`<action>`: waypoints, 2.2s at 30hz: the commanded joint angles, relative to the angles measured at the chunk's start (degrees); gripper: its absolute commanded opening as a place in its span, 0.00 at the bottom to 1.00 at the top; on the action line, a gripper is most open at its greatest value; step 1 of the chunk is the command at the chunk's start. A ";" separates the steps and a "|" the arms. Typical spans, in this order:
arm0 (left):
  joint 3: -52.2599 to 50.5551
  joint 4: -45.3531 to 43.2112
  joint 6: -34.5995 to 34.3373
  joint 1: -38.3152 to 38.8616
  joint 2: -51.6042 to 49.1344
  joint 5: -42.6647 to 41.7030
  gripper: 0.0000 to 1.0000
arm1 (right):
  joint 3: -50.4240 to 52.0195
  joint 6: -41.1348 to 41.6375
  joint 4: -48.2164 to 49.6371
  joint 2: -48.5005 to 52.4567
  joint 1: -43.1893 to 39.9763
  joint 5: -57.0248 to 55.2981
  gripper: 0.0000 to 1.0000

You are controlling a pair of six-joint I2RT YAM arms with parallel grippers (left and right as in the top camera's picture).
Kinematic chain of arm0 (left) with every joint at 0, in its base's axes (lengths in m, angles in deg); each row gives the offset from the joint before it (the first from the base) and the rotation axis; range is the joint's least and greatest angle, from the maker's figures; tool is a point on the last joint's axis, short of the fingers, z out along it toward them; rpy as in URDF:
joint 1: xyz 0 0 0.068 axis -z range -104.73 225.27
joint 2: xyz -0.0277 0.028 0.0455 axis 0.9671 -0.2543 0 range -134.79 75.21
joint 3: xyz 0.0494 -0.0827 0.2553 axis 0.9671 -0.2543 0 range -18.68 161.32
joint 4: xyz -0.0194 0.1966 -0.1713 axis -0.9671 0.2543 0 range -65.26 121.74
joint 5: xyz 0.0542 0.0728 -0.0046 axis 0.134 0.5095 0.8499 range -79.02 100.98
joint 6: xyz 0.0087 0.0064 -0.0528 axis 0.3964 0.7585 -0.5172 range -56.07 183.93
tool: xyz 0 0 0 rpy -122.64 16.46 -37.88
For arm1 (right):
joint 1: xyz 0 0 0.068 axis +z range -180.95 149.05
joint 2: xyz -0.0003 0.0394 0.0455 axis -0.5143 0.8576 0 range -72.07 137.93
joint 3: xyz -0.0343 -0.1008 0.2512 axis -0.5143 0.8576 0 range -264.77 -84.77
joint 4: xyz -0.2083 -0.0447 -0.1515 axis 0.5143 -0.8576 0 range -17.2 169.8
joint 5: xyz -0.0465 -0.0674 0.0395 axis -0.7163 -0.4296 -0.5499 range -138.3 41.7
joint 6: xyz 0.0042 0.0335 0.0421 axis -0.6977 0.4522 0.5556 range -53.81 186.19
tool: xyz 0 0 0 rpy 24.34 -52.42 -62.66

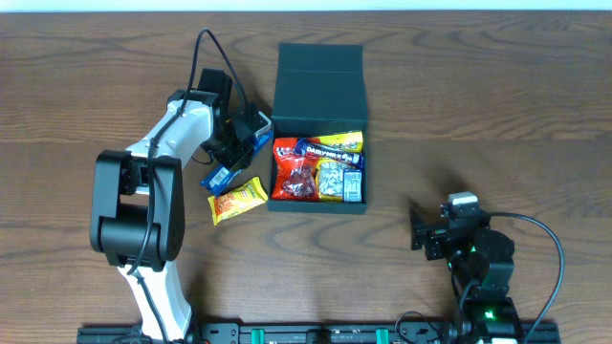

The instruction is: Pack container

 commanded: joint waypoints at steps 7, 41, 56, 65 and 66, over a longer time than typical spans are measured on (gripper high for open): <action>-0.44 0.22 0.04 -0.04 -0.48 4.52 0.25 | 0.22 0.31 -0.02 -0.31 -0.37 -0.15 0.99; -0.13 2.34 -1.25 -0.04 4.33 4.50 0.20 | 0.22 0.31 0.00 -0.31 -0.37 -0.15 0.99; 12.41 16.22 0.72 2.34 5.95 4.48 0.20 | 0.22 0.31 -0.02 -0.31 -0.37 -0.17 0.99; 16.46 17.86 1.81 5.35 5.95 4.50 0.17 | 0.22 0.31 0.00 -0.31 -0.37 -0.15 0.99; 17.07 18.43 1.84 5.33 5.95 4.48 0.17 | 0.22 0.31 0.00 -0.31 -0.37 -0.15 0.99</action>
